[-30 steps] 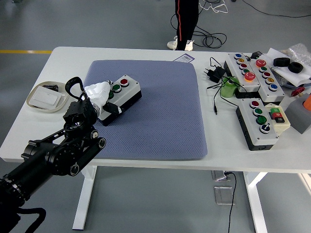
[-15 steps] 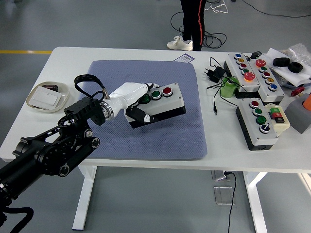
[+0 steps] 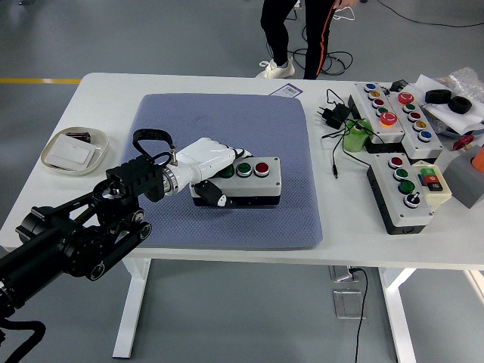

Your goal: Pick up the button,place it on the desk,press the button,press the button

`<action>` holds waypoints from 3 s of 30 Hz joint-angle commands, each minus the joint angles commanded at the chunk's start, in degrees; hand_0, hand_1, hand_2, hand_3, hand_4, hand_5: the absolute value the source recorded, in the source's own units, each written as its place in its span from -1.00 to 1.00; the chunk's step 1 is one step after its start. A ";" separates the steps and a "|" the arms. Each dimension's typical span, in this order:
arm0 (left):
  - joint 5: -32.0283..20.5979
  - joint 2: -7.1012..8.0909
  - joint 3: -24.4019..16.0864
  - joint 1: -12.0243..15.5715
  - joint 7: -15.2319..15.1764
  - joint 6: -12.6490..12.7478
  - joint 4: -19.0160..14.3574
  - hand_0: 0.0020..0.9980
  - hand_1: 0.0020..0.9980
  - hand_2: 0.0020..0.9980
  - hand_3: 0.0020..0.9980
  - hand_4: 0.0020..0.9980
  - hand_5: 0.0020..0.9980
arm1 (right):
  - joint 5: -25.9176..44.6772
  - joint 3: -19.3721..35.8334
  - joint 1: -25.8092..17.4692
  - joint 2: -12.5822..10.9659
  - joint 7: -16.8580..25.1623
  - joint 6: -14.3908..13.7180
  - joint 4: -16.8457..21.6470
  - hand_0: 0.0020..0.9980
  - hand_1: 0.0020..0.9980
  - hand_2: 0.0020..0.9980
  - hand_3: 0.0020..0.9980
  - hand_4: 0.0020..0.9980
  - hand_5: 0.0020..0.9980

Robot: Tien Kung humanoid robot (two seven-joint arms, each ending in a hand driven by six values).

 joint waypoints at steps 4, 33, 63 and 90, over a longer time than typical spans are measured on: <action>0.99 -0.20 -0.13 -0.29 -0.03 -1.57 1.52 -0.04 -0.19 -0.24 -0.19 0.22 -1.00 | 0.02 -0.02 0.03 0.00 0.00 0.00 0.00 0.29 0.07 0.25 0.23 -0.48 -0.41; -7.69 -1.09 -7.93 1.54 5.28 -15.19 -1.88 1.00 1.00 1.00 1.00 1.00 -0.41 | 0.36 -0.06 -0.56 -0.01 -0.01 -0.12 0.00 0.29 0.07 0.25 0.23 -0.47 -0.42; -2.70 2.41 -17.76 7.74 27.69 -21.89 -32.02 -0.55 -0.94 -0.87 0.57 0.11 -1.00 | -0.12 0.57 0.04 0.13 0.19 -0.05 0.00 0.29 0.07 0.25 0.23 -0.47 -0.42; -6.04 1.62 -11.00 7.47 30.23 -26.95 -31.01 -0.76 -1.00 -0.96 0.56 0.07 -1.00 | -0.42 0.70 0.21 0.14 0.10 0.00 0.00 0.29 0.07 0.25 0.23 -0.47 -0.42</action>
